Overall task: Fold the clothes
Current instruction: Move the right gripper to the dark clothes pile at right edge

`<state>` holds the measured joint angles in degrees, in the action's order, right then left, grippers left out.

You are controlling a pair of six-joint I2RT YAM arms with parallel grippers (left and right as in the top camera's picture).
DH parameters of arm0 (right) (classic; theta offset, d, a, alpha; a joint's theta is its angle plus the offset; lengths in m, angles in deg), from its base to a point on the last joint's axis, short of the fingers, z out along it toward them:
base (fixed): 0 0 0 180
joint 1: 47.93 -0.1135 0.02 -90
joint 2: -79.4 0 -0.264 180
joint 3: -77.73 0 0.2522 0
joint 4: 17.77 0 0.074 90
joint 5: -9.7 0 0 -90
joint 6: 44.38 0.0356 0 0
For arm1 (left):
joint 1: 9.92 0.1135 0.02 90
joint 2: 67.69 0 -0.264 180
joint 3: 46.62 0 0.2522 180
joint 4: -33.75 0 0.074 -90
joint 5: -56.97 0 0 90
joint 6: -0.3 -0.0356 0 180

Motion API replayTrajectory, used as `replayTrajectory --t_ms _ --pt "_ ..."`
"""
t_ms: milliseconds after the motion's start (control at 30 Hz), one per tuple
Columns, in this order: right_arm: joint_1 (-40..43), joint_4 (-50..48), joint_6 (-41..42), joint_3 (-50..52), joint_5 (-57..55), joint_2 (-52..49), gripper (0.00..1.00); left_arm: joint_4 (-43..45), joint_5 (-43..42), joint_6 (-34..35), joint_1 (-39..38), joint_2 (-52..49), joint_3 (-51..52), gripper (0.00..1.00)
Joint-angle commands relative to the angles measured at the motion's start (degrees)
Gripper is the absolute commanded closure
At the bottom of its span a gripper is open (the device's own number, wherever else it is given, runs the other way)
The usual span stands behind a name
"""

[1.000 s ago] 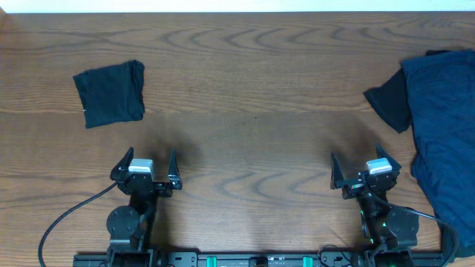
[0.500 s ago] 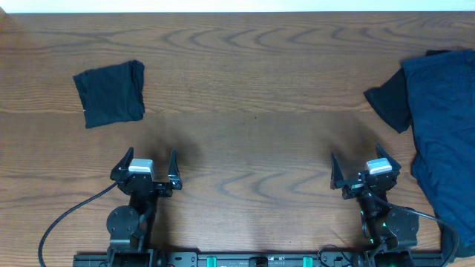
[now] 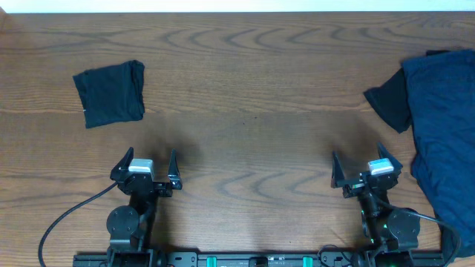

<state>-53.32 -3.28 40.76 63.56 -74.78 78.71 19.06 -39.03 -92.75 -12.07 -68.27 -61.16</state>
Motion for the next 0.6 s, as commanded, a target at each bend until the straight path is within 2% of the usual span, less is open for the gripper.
replayTrajectory --t_ms 0,133,333,433,567 --pt "0.3 -2.0 -0.6 0.1 -0.1 0.3 0.01 -2.4 -0.9 -0.6 -0.3 0.3 0.5 0.02" --pt "0.3 -4.9 -0.6 0.1 3.2 0.4 0.01 -2.4 -0.9 -0.6 -0.3 0.3 0.5 0.02" --pt "0.3 -6.4 0.0 0.1 1.0 0.4 0.01 -2.4 -0.9 -0.6 -0.3 0.3 0.5 0.02" --pt "0.3 -8.2 1.6 -0.2 4.4 0.4 0.01 -2.4 -0.9 -0.6 -0.3 0.3 0.5 0.02" --pt "0.3 -3.3 5.3 -3.3 3.5 0.1 0.01 -2.4 -0.9 -0.6 -0.3 0.3 0.5 0.02"
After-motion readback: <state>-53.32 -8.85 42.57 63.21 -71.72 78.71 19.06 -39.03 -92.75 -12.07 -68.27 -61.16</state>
